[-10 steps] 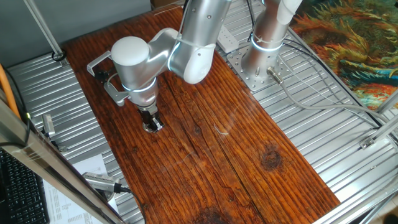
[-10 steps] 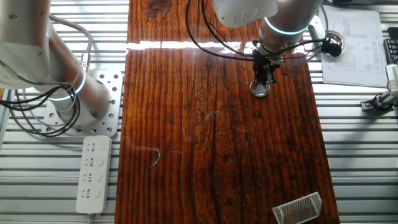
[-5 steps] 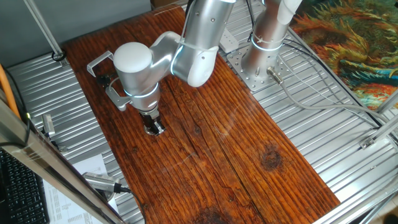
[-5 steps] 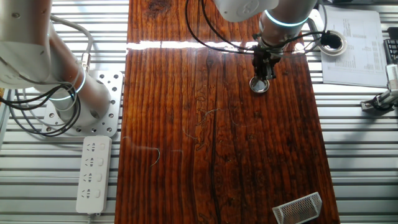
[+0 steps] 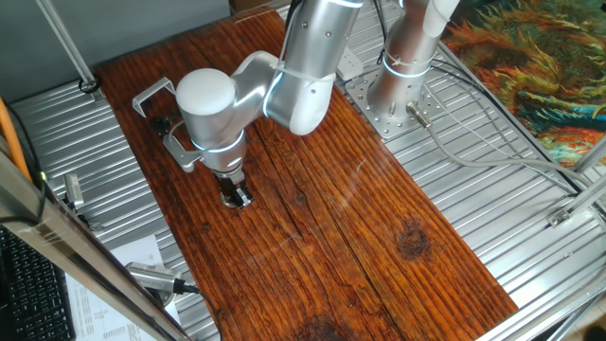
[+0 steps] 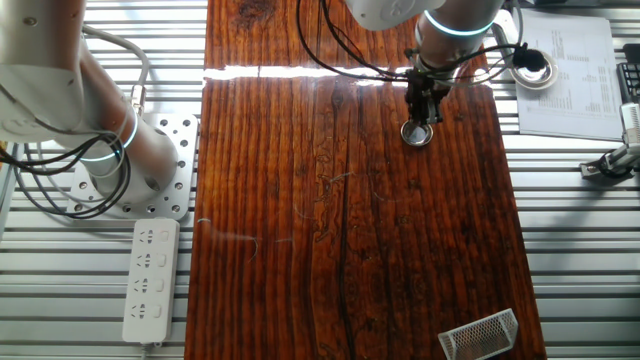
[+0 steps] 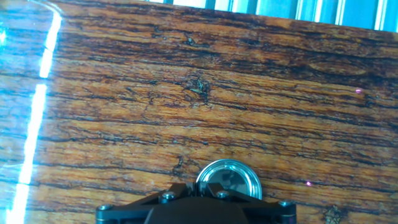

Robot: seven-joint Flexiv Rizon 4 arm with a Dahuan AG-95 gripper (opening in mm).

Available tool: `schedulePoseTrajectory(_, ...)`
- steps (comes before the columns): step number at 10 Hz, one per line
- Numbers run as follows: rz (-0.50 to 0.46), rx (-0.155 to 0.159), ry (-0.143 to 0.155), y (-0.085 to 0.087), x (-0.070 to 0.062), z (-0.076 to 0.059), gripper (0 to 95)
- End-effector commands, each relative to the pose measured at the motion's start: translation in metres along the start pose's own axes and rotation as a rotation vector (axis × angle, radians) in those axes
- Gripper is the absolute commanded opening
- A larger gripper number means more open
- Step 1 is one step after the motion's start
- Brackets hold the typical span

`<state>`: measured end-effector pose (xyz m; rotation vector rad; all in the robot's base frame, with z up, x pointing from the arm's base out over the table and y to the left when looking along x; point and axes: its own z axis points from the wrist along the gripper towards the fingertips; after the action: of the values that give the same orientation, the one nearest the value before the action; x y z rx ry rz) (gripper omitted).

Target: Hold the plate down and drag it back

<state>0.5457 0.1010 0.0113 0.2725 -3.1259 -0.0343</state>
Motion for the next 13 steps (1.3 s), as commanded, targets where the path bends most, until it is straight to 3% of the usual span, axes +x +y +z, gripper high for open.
schedulePoseTrajectory(1, 0.004, 0.009, 0.002, 0.0019, -0.0005, 0.0033, 0.0)
schedulePoseTrajectory(13, -0.003, 0.016, 0.003, 0.0062, -0.0011, 0.0027, 0.0)
